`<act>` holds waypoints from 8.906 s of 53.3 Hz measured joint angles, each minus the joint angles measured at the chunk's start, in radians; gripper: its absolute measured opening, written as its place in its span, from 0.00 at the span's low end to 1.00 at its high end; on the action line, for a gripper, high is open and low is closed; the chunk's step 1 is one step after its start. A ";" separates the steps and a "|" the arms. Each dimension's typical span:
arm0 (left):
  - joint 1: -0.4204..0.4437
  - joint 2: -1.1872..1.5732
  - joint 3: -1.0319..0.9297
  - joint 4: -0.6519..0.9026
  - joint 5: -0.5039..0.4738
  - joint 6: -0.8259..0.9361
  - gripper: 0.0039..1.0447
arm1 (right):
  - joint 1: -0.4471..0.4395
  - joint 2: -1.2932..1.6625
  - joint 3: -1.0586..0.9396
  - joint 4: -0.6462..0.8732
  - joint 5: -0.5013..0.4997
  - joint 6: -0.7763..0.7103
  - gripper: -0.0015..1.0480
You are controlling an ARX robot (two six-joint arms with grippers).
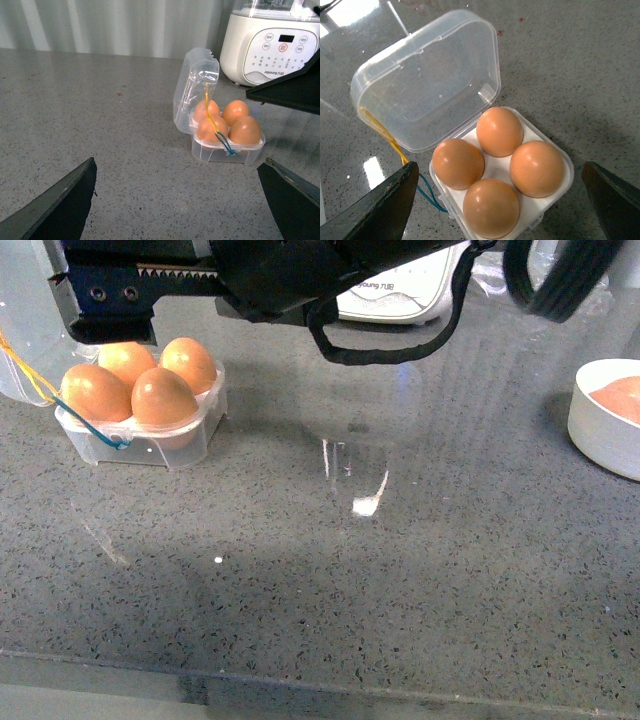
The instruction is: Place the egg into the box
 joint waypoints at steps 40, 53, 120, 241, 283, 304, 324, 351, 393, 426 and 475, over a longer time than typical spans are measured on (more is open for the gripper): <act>0.000 0.000 0.000 0.000 0.000 0.000 0.94 | -0.266 -0.557 -0.771 0.647 0.728 -0.054 0.35; 0.000 0.000 0.000 0.000 -0.001 0.000 0.94 | -0.365 -0.732 -0.972 0.653 0.599 -0.068 0.03; 0.000 0.000 0.000 0.000 0.000 0.000 0.94 | -0.616 -1.483 -1.241 0.189 0.364 -0.068 0.03; 0.143 0.781 0.130 0.763 0.121 -0.258 0.94 | -0.616 -1.882 -1.241 -0.213 0.364 -0.069 0.93; 0.014 1.519 0.551 0.847 0.006 0.339 0.94 | -0.616 -1.882 -1.241 -0.213 0.364 -0.069 0.93; 0.096 1.196 0.502 0.590 0.053 -0.043 0.94 | -0.616 -1.882 -1.241 -0.213 0.364 -0.069 0.93; 0.107 1.081 0.423 0.633 0.096 -0.105 0.79 | -0.616 -1.882 -1.241 -0.213 0.364 -0.069 0.93; 0.002 0.846 0.152 0.666 0.003 -0.010 0.03 | -0.616 -1.882 -1.241 -0.213 0.364 -0.069 0.93; 0.001 0.459 0.000 0.459 0.000 -0.002 0.03 | -0.616 -1.882 -1.241 -0.213 0.364 -0.069 0.93; 0.001 0.235 0.000 0.242 0.000 -0.001 0.03 | -0.616 -1.882 -1.241 -0.213 0.364 -0.069 0.93; 0.001 0.000 0.000 0.000 0.000 0.000 0.71 | -0.616 -1.882 -1.241 -0.213 0.364 -0.069 0.93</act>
